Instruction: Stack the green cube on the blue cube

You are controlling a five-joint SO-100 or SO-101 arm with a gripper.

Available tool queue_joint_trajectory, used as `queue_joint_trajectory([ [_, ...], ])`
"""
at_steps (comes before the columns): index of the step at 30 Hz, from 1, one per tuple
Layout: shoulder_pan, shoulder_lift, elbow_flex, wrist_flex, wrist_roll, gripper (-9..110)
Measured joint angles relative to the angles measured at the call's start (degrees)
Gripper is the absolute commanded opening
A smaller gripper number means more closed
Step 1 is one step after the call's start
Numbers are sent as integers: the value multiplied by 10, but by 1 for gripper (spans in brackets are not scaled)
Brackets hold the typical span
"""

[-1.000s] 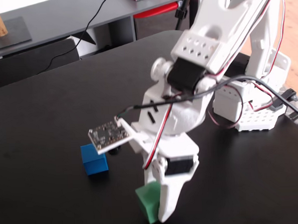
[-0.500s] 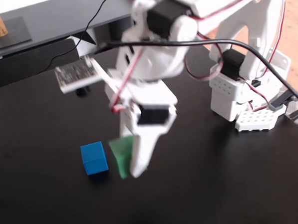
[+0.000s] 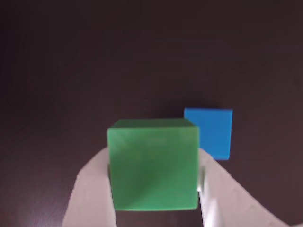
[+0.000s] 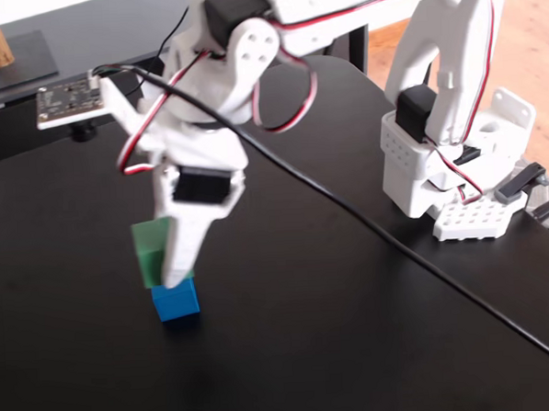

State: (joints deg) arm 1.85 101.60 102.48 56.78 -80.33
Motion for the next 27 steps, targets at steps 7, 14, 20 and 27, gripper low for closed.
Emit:
queue_joint_trajectory([
  [7,30,-44,18,-46,-40,6],
  [14,56,-61,35,-75,-75,6],
  [20,70,-67,50,-90,-95,6],
  [27,72,-68,78,-108,-95,6],
])
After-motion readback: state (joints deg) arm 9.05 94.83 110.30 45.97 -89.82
